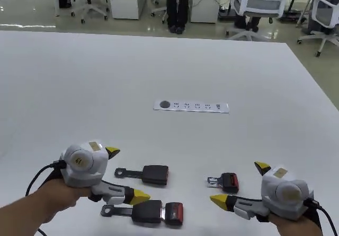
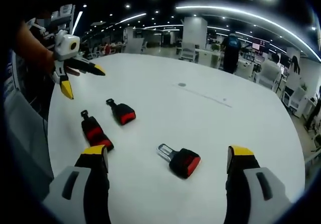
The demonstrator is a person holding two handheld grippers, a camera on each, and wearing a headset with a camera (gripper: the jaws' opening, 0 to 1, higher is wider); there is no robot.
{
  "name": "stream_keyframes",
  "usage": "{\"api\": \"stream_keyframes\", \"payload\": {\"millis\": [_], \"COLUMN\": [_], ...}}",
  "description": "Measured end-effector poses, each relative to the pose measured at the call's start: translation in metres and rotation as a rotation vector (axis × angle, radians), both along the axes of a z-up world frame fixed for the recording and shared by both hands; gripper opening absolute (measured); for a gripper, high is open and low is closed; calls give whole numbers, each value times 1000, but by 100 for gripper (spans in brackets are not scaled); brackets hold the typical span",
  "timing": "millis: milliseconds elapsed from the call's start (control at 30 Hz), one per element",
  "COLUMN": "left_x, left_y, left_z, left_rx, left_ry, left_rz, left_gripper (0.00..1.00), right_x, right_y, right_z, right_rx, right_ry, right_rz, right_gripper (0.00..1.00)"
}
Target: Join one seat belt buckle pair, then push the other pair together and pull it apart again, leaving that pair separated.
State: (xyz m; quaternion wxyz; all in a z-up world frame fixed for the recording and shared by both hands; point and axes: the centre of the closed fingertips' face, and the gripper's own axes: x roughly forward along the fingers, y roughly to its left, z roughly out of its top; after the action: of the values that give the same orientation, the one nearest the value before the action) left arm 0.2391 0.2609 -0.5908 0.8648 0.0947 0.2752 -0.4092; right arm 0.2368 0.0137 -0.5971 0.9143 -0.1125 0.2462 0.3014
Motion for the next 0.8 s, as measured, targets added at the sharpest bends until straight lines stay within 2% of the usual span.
{"api": "stream_keyframes", "payload": {"millis": [100,200,233,267,333,400,433,467,500,567,633,700,800], "left_x": [-16,-23,-33,-33,-39,-45,-53,-55,-51,-61,-68,-73,-79], "left_y": [5,16,16,24,29,32,28,30,42,40,45,51,58], "left_z": [12,11,17,13,12,13,19,19,9,18,18,18,24], "left_rx": [-30,-52,-55,-59,-67,-69,-61,-60,-75,-86,-84,-84,-89], "left_ry": [-22,-17,-24,-31,-35,-45,-49,-49,-51,-60,-66,-74,-84], "left_rz": [41,89,102,110,111,105,110,115,132,143,148,154,172], "left_gripper": [100,100,100,100,99,98,98,99,99,99,99,99,98], "right_x": [-16,-24,-31,-37,-40,-52,-54,-56,-59,-63,-67,-72,-78], "right_y": [1,-1,-2,-4,-4,-2,-3,-5,-6,-9,-11,-13,-15], "right_z": [2,1,1,1,2,6,6,7,8,10,12,14,14], "right_rx": [-5,-9,-13,-19,-17,-20,-28,-34,-32,-27,-17,-13,-8], "right_ry": [-4,-8,-7,-10,-17,-24,-26,-31,-31,-34,-39,-39,-41], "right_rz": [3,4,3,1,0,-2,0,2,0,-17,-37,-50,-65], "right_gripper": [100,100,100,100,100,100,100,100,100,100,100,100,100]}}
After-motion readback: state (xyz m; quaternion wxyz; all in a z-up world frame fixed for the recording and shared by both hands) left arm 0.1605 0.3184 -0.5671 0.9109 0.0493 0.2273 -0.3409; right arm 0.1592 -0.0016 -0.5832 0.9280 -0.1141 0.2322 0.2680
